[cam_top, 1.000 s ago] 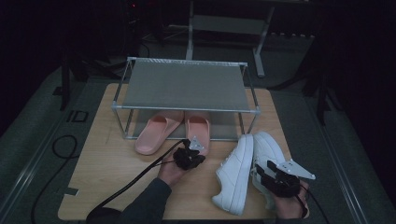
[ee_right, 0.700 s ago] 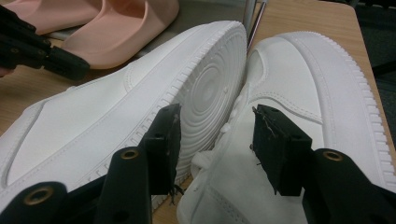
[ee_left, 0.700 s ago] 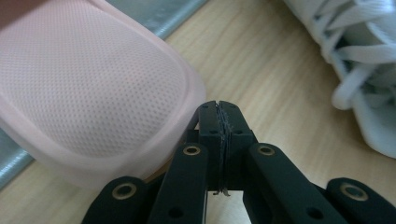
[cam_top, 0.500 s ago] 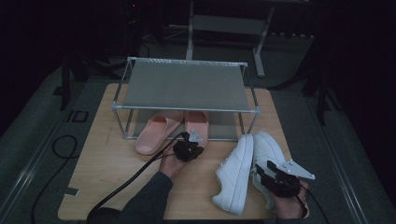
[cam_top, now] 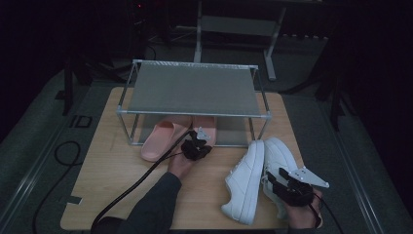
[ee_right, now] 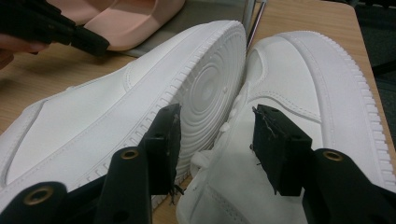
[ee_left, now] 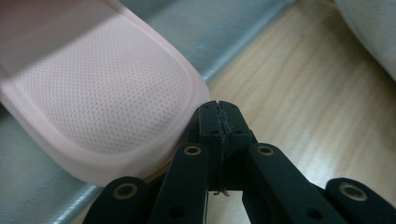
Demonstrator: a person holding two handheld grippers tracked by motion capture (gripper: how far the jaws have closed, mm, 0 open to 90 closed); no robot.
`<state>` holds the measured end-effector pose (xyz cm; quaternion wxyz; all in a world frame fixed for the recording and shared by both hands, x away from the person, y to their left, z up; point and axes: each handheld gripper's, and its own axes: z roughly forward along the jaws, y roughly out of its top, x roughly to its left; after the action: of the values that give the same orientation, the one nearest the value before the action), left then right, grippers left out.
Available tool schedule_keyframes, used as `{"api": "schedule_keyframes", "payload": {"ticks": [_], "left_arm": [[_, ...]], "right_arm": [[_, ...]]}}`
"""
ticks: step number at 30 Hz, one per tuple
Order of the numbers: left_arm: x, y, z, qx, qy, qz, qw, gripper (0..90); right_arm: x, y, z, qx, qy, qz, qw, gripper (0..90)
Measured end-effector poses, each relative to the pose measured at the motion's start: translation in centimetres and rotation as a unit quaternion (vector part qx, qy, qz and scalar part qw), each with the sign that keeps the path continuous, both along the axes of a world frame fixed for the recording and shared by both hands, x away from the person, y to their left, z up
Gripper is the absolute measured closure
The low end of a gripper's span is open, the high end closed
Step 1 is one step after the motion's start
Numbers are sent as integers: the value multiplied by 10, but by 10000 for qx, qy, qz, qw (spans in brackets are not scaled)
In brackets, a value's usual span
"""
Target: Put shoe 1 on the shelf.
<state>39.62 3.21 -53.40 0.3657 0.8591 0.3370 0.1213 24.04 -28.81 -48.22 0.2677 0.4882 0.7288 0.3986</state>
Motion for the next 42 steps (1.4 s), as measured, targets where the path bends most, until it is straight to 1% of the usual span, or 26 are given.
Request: {"api": "schedule_keyframes", "payload": {"ticks": [8, 12, 15, 17, 24, 25, 27, 31, 36, 40, 42], "left_arm": [[8, 0, 1, 62, -21, 80, 9999, 893], [12, 2, 1, -32, 1, 122, 9999, 893], [13, 4, 2, -59, 6, 146, 9999, 892], [12, 5, 5, -76, -26, 160, 9998, 892], [3, 12, 20, -37, -169, 97, 9998, 891], [2, 13, 22, 5, -198, 80, 9998, 891], [0, 17, 25, 24, -239, 75, 9997, 890], [-7, 26, 31, 67, -298, 102, 9995, 889], [-12, 38, 40, 114, -310, 154, 9993, 885], [-18, 49, 49, 141, -409, 224, 9988, 880], [-21, 54, 52, 197, -459, 245, 9984, 879]], "right_arm": [[0, 0, 0, -2, 5, 3, 10000, 512], [0, 0, 0, 1, 9, -1, 10000, 512], [0, 0, 0, -6, 10, 4, 10000, 511], [0, 0, -1, -4, 19, 3, 10000, 511], [0, -1, 0, 7, 13, -10, 10000, 511], [0, -1, 0, 2, 9, -7, 10000, 511], [0, -1, 0, -2, 12, 0, 10000, 511], [0, -1, 0, -1, 13, 0, 10000, 511], [1, -1, 0, -3, 23, -1, 10000, 511], [0, -1, 0, -4, 11, 4, 10000, 511], [0, -2, 1, 5, 6, -14, 10000, 511]]}}
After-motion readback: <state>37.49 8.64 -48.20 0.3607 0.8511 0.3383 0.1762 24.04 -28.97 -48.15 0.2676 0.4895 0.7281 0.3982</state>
